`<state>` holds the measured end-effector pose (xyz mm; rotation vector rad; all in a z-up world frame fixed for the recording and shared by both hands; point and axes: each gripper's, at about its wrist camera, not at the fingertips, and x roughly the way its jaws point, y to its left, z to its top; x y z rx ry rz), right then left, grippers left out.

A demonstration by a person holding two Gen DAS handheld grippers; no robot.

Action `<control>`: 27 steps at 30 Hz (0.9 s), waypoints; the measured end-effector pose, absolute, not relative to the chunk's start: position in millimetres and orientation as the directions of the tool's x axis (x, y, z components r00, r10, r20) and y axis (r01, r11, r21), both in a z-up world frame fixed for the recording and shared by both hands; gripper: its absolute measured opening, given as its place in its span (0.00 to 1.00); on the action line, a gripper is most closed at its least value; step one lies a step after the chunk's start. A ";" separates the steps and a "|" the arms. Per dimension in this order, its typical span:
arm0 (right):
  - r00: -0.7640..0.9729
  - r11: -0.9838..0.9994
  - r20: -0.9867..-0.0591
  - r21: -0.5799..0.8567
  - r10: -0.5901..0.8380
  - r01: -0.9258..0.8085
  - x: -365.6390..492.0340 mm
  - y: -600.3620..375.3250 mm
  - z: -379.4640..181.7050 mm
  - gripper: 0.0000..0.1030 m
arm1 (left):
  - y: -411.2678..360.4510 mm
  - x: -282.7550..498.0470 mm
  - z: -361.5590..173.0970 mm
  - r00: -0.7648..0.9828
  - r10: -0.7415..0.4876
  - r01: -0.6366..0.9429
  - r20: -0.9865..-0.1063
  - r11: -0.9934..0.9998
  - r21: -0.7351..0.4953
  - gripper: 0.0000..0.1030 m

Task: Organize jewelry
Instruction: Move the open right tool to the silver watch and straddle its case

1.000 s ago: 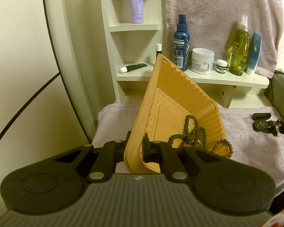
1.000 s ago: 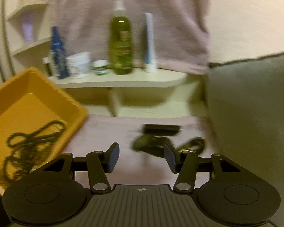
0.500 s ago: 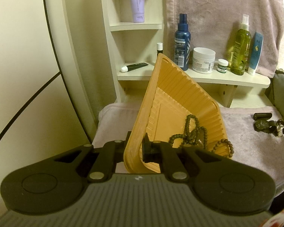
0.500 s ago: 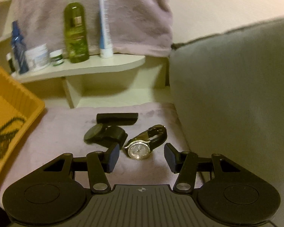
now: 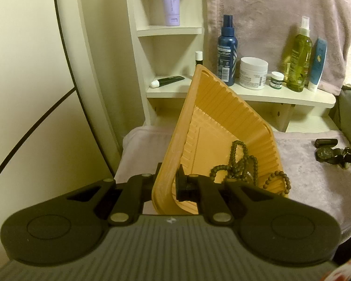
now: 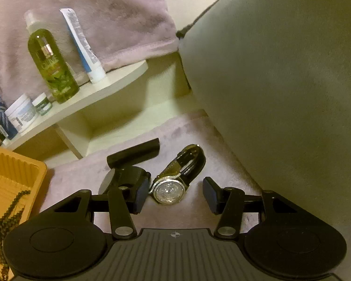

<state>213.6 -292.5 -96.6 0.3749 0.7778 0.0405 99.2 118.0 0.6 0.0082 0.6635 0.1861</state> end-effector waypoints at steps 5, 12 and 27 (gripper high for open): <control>0.722 0.919 -0.667 0.377 0.185 0.112 213.6 -294.4 -101.0 0.51 | 117.9 99.4 0.8 0.772 0.174 -0.169 -0.612 0.983 0.067 0.07; 0.726 0.921 -0.658 0.379 0.202 0.087 209.3 -291.5 -98.5 0.38 | 117.8 98.9 0.7 0.773 0.173 -0.169 -0.611 0.983 0.065 0.07; 0.745 0.984 -0.658 0.179 0.112 0.010 185.7 -272.0 -74.9 0.36 | 116.3 97.7 0.8 0.773 0.172 -0.169 -0.610 0.984 0.064 0.07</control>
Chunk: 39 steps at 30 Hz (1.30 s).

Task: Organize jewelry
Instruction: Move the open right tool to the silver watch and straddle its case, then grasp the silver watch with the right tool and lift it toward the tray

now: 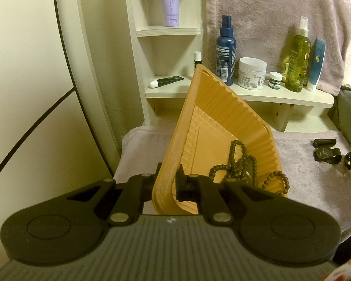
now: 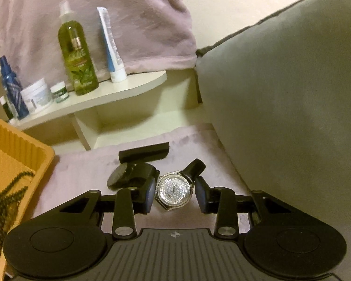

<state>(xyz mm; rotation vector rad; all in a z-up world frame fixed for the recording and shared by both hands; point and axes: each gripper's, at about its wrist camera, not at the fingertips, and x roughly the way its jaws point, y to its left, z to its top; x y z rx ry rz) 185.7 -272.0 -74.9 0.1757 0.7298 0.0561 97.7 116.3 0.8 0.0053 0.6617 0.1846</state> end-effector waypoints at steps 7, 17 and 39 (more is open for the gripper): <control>0.716 0.995 -0.691 0.042 0.097 -0.094 178.7 -249.2 -91.3 0.36 | 116.0 97.0 1.1 0.773 0.171 -0.168 -0.610 0.984 0.062 0.07; 0.713 0.993 -0.691 0.074 0.120 -0.095 179.7 -248.0 -101.7 0.36 | 116.3 96.8 0.9 0.774 0.170 -0.168 -0.611 0.984 0.061 0.07; 0.768 0.982 -0.622 0.015 0.155 -0.186 162.8 -220.9 -59.1 0.22 | 118.1 96.5 0.2 0.774 0.167 -0.168 -0.610 0.984 0.056 0.07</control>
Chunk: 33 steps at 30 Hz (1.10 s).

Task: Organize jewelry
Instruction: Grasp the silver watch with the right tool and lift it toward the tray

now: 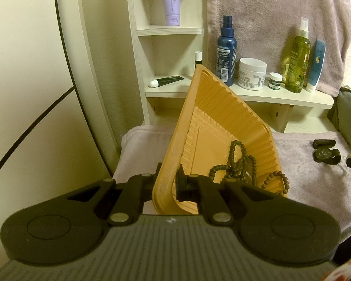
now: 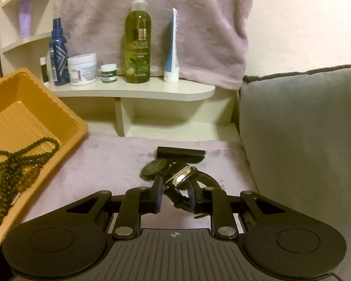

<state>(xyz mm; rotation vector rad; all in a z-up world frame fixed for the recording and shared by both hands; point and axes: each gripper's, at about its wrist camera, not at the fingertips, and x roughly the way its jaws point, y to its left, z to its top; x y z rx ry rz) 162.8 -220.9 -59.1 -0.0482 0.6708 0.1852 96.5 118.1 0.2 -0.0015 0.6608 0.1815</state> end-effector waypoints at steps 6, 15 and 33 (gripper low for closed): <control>0.771 0.976 -0.608 0.030 0.190 -0.216 160.2 -213.9 -51.3 0.22 | 118.0 96.3 0.2 0.775 0.167 -0.168 -0.610 0.984 0.056 0.07; 0.724 0.901 -0.558 0.109 0.405 -0.420 157.1 -165.6 -21.9 0.22 | 118.3 95.8 0.3 0.774 0.166 -0.169 -0.611 0.984 0.053 0.07; 0.443 0.598 -0.520 0.174 0.730 -0.782 147.1 -60.6 -16.6 0.22 | 121.1 97.3 -0.4 0.773 0.161 -0.175 -0.614 0.984 0.038 0.07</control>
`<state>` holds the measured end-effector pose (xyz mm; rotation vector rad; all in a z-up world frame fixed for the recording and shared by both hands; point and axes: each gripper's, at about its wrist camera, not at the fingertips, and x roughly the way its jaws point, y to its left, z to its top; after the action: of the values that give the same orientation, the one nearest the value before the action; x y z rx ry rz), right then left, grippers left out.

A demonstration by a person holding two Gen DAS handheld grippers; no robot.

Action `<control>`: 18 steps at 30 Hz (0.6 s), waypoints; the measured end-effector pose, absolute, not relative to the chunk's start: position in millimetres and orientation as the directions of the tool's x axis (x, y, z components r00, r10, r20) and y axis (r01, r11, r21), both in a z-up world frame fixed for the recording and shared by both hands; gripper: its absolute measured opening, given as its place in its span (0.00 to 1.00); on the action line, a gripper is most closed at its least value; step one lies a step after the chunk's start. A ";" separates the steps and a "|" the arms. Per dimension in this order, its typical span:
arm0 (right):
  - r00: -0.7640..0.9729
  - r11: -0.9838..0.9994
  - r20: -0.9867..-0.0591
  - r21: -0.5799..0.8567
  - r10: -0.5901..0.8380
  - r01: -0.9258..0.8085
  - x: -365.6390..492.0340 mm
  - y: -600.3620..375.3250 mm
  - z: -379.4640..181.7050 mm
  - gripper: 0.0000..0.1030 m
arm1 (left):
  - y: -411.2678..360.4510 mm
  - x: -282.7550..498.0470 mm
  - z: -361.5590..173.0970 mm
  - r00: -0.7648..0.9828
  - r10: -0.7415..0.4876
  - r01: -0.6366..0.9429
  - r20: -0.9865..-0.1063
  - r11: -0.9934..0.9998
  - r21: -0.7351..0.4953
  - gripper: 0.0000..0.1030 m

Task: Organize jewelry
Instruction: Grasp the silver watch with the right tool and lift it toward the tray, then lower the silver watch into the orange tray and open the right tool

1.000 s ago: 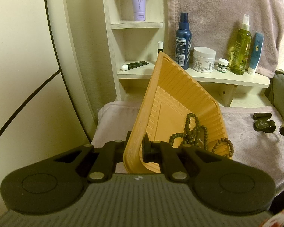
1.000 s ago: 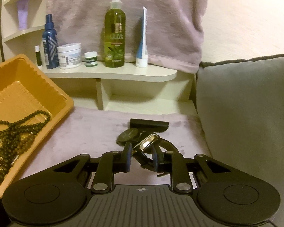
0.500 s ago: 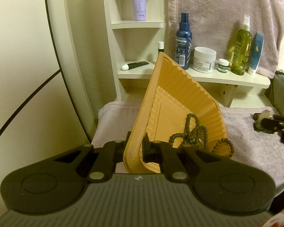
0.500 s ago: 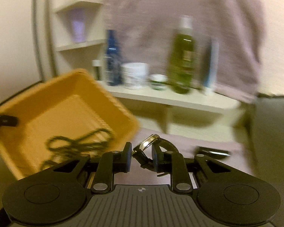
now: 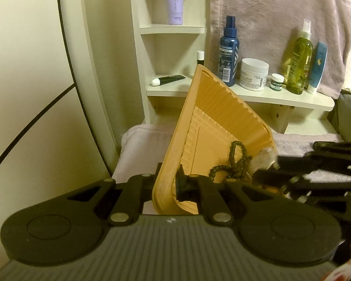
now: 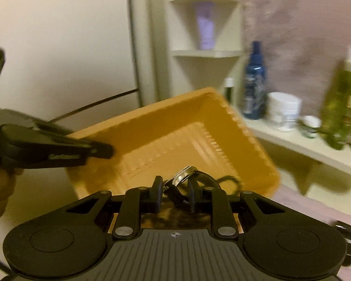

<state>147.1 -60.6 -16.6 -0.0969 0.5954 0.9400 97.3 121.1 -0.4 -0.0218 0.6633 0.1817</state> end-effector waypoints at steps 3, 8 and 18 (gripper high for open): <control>0.407 0.574 -0.534 0.190 0.741 -0.797 148.2 -51.8 -22.1 0.22 | 121.3 97.6 -0.5 0.772 0.160 -0.175 -0.614 0.984 0.037 0.07; 0.390 0.570 -0.537 0.220 0.748 -0.791 152.0 -48.8 -29.2 0.22 | 121.4 97.5 -0.5 0.773 0.161 -0.176 -0.614 0.984 0.037 0.07; 0.411 0.597 -0.528 0.246 0.743 -0.764 153.6 -59.1 -32.6 0.64 | 122.9 97.6 -0.6 0.772 0.160 -0.176 -0.615 0.984 0.036 0.07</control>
<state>153.6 -59.1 -32.6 -0.0352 0.6453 0.9483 97.6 122.9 -0.6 -0.0242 0.6643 0.1823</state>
